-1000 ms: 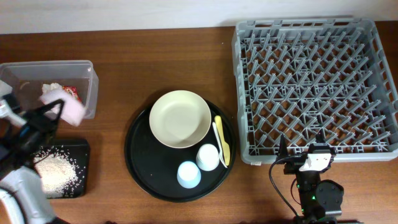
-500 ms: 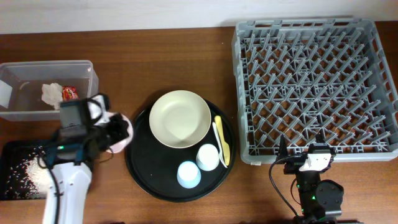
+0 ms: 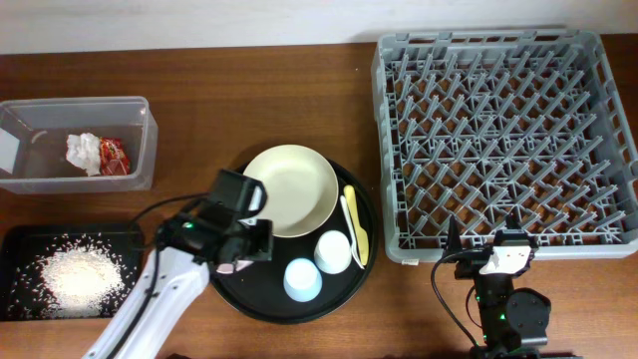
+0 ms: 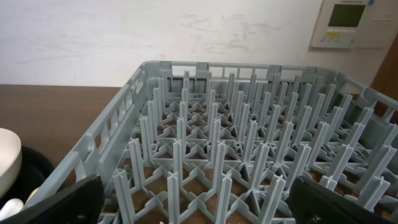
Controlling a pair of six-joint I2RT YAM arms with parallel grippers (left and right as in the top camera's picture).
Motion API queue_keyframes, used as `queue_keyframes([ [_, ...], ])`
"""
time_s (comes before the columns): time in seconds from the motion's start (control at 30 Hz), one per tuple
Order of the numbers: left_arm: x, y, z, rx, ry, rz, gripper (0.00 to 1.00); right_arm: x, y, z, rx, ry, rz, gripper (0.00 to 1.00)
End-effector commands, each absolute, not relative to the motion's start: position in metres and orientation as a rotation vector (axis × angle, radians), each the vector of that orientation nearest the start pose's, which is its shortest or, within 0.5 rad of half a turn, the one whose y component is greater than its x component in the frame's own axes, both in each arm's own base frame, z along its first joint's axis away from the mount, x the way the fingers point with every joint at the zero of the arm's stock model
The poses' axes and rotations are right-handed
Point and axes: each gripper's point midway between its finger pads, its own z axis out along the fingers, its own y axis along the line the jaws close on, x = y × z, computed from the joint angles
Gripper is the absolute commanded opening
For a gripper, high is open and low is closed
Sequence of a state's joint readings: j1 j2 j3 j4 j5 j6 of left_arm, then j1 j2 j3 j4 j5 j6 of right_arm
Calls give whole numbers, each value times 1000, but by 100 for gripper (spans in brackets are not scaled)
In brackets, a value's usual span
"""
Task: Sort waste into correct bins and load items into the dishwasher rack
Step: 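Carry the empty pink bowl back and set it on the round tray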
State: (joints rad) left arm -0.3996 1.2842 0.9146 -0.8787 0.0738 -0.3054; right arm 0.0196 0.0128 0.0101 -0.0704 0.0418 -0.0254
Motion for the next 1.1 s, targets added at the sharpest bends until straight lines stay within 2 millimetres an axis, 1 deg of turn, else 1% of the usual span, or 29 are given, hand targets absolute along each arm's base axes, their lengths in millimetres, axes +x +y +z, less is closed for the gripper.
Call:
queue_keyframes([
  [0.0,234,-123,78,247,2925,-184,0,246,-4,156,6,1648,-44,98],
  [0.07,229,-113,62,255,2965,-65,0,246,-4,156,6,1648,-44,98],
  [0.13,227,-112,54,258,2992,-42,1,246,-3,156,5,1648,-44,98],
  [0.27,228,-113,51,258,2995,-46,1,246,-4,156,6,1648,-44,98],
  [0.53,223,-114,50,262,3014,-65,2,246,-4,156,6,1648,-44,98],
  [0.6,220,-112,46,262,3025,-58,2,246,-3,156,5,1648,-44,98],
  [0.63,218,-111,43,263,3028,-57,11,246,-4,156,6,1648,-44,98],
  [0.7,215,-110,35,262,3028,-57,12,246,-3,156,5,1648,-44,98],
  [0.77,216,-110,34,262,3022,-61,13,246,-4,156,6,1648,-44,98],
  [0.83,219,-112,34,261,3008,-69,22,246,-4,156,6,1648,-44,98],
  [0.9,223,-114,37,260,2995,-78,27,246,-3,156,6,1648,-43,98],
  [0.97,235,-120,48,257,2958,-99,28,246,-4,156,6,1648,-44,98],
  [1.0,247,-127,64,254,2918,-121,29,246,-4,156,6,1648,-44,98],
  [1.07,262,-134,89,251,2873,-144,35,246,-3,156,6,1648,-43,98],
])
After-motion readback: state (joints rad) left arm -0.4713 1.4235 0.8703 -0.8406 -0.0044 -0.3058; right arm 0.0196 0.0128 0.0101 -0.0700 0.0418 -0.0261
